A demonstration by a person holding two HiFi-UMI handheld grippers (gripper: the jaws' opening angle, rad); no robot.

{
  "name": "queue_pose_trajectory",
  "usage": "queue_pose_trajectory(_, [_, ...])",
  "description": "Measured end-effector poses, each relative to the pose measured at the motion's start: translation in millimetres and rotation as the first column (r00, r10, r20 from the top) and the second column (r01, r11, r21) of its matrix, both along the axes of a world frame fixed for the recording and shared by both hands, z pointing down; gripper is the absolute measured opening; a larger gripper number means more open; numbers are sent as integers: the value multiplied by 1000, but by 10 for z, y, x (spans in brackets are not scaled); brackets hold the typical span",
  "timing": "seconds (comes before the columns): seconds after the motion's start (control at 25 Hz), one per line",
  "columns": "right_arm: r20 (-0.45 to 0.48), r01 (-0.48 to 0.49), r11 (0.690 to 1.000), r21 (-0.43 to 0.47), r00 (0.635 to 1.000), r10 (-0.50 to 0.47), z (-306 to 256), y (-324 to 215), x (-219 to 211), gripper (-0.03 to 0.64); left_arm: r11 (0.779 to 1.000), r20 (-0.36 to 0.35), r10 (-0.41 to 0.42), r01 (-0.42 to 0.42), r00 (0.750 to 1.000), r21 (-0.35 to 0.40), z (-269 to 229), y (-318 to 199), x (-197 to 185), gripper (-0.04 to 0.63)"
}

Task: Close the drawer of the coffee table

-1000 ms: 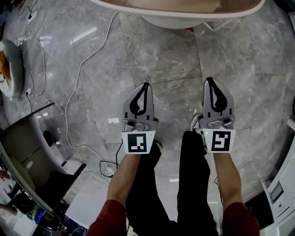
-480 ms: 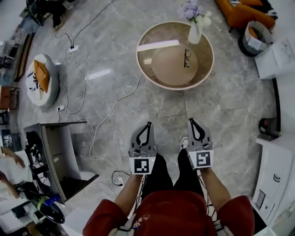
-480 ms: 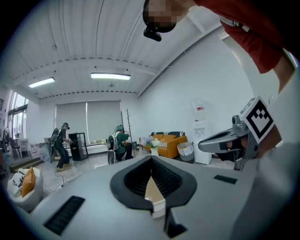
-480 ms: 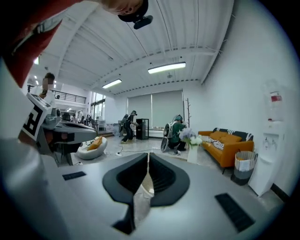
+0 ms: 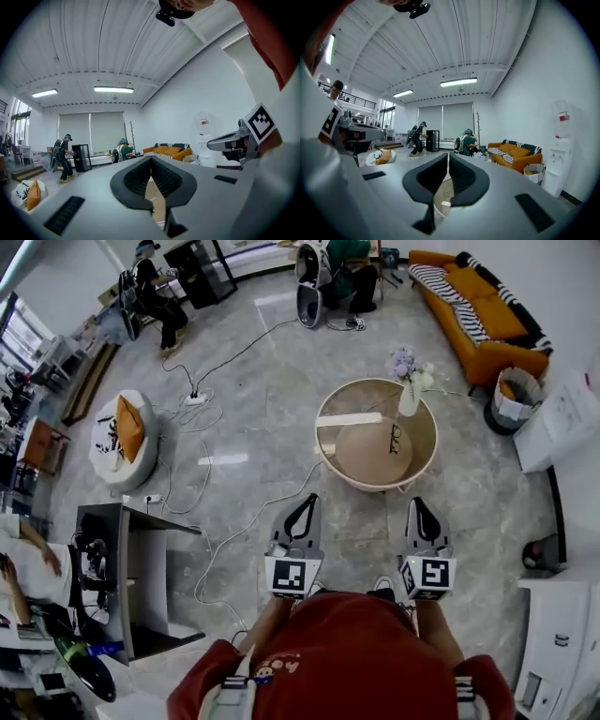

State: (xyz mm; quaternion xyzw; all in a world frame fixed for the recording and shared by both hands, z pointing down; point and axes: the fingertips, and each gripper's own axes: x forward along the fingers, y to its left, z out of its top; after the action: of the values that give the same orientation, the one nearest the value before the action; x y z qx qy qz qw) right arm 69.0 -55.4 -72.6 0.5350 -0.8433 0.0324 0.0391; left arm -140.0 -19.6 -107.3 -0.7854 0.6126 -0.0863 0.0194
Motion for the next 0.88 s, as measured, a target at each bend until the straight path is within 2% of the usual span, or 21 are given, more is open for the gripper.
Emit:
queue_pose_trajectory(0.12, [19, 16, 1000, 3, 1000, -16, -208, -87, -189, 26, 998, 11, -14, 14, 1000, 59, -162, -41, -262, 14])
queue_pose_trajectory(0.24, [-31, 43, 998, -37, 999, -44, -230, -216, -315, 27, 993, 15, -49, 47, 999, 108, -236, -107, -447, 14])
queue_pose_trajectory(0.32, [-32, 43, 998, -38, 998, -45, -281, -252, -316, 28, 990, 6, -57, 55, 998, 133, -278, -144, -462, 14])
queue_pose_trajectory(0.56, [-24, 37, 998, 42, 999, -36, -487, -224, -365, 28, 988, 16, -59, 56, 998, 143, -342, -188, -440, 14])
queue_pose_trajectory(0.72, [-10, 19, 999, 43, 1000, -19, -494, -271, -324, 28, 984, 19, -62, 58, 998, 166, -296, -238, -444, 14])
queue_pose_trajectory(0.88, [-28, 23, 999, 49, 999, -22, -511, -282, -310, 27, 990, 13, -68, 66, 998, 126, -275, -231, -434, 14])
